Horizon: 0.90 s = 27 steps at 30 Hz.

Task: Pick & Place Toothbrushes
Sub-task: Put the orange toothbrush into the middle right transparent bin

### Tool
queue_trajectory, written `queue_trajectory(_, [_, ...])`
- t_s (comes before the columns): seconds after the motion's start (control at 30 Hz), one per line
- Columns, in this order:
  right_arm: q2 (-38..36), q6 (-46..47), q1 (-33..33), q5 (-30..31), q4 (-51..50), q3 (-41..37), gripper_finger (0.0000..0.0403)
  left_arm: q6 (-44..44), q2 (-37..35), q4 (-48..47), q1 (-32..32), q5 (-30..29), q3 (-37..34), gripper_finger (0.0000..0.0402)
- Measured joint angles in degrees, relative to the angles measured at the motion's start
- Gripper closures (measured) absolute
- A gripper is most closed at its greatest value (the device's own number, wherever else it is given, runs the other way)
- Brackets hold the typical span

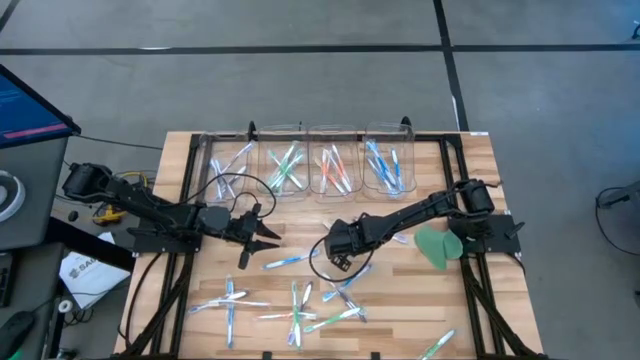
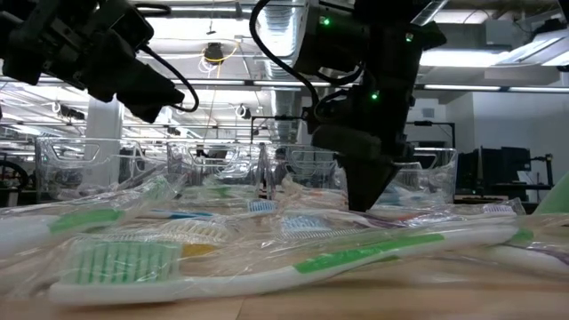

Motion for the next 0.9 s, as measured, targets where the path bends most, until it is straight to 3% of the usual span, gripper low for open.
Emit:
queue_trajectory(0.17, [-0.02, -3.36, 1.87, 2.37, 0.48, 0.06, 0.0393, 1.13, 0.0, 0.09, -0.21, -0.56, -1.51, 0.0302])
queue_trajectory(0.33, [0.48, -5.34, 3.94, 5.66, -3.48, 3.77, 0.0394, 1.55, 0.02, 0.92, -0.17, -6.46, -3.47, 0.0302])
queue_trajectory(0.47, [0.31, -7.31, 5.85, 9.48, -8.0, 9.51, 0.0398, 1.55, 0.02, 1.23, -0.17, -10.49, -3.56, 0.0302])
queue_trajectory(0.73, [0.18, -5.5, 8.09, 17.46, -28.2, 25.2, 0.0399, 0.77, 0.02, 1.01, -0.17, -9.43, -3.56, 0.0302])
queue_trajectory(0.9, [0.02, -6.79, 6.39, 20.92, -33.5, 34.35, 0.0396, 0.08, 0.02, 0.99, -0.17, -9.23, -3.56, 0.0302])
